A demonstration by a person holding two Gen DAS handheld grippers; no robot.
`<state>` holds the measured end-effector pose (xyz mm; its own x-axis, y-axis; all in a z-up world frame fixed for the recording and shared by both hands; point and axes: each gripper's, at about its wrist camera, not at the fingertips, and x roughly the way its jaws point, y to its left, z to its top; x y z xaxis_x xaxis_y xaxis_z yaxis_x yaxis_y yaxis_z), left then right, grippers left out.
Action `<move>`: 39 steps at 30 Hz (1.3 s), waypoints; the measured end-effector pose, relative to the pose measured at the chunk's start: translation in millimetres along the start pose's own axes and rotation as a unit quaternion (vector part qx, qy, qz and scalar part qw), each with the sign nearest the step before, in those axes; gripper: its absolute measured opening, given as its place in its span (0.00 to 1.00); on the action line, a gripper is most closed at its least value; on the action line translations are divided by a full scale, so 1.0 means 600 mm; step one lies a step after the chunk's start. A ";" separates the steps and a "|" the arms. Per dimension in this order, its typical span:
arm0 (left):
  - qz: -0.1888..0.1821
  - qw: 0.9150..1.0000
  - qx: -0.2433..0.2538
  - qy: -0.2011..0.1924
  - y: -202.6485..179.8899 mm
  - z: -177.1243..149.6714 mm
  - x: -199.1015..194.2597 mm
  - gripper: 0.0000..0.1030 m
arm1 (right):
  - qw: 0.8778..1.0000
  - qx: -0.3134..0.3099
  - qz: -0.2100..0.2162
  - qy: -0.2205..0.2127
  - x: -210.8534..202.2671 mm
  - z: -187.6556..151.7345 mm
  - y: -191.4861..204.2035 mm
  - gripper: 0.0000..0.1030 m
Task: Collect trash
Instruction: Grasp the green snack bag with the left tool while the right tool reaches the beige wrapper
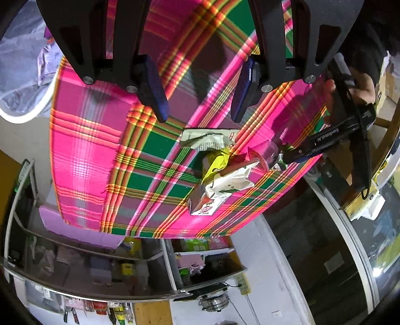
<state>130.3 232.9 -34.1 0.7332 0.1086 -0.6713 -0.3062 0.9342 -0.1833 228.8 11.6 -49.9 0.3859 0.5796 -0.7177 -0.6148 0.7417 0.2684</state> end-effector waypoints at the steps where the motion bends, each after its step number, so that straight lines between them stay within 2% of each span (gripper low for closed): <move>1: 0.000 1.000 -0.007 0.002 0.005 0.003 0.005 0.54 | 1.000 -0.002 -0.001 0.002 0.008 0.004 0.000 0.51; 8: 0.000 0.999 -0.037 0.029 0.024 0.016 0.046 0.54 | 0.999 -0.032 -0.004 0.013 0.045 0.025 0.007 0.51; 10: -0.010 0.998 -0.044 0.035 0.028 0.015 0.052 0.54 | 0.999 -0.040 -0.002 0.017 0.056 0.032 0.008 0.51; 16: -0.026 0.997 -0.057 0.046 0.032 0.008 0.059 0.54 | 0.998 -0.059 0.013 0.032 0.093 0.052 -0.003 0.51; 20: -0.024 0.997 -0.049 0.049 0.024 0.004 0.059 0.54 | 0.997 -0.062 0.029 0.047 0.116 0.059 -0.011 0.51; 22: -0.023 0.998 -0.041 0.051 0.018 0.002 0.058 0.48 | 0.995 -0.071 0.032 0.055 0.124 0.058 -0.009 0.51; 24: -0.025 0.998 -0.035 0.054 0.013 0.000 0.057 0.38 | 0.994 -0.077 0.032 0.065 0.131 0.055 -0.005 0.51; 26: -0.029 0.998 -0.034 0.055 0.011 -0.002 0.056 0.37 | 0.994 -0.081 0.034 0.064 0.130 0.052 -0.002 0.51; 28: -0.030 0.998 -0.034 0.053 0.011 -0.005 0.053 0.35 | 0.994 -0.076 0.040 0.066 0.129 0.048 0.000 0.44; 29: -0.030 0.998 -0.034 0.052 0.011 -0.007 0.052 0.34 | 0.994 -0.075 0.042 0.069 0.129 0.047 0.001 0.31; 31: -0.031 0.998 -0.035 0.050 0.010 -0.011 0.049 0.34 | 0.994 -0.075 0.041 0.067 0.126 0.043 0.003 0.30; 33: -0.031 0.998 -0.036 0.048 0.007 -0.016 0.044 0.33 | 0.994 -0.078 0.041 0.065 0.121 0.037 0.008 0.23; 39: -0.039 0.998 -0.038 0.044 0.001 -0.025 0.026 0.30 | 0.995 -0.072 0.040 0.050 0.094 0.020 0.015 0.19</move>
<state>132.2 230.3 -55.3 0.7013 0.0037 -0.7128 -0.2984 0.9097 -0.2889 253.2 55.1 -80.2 0.2650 0.5932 -0.7602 -0.7353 0.6343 0.2386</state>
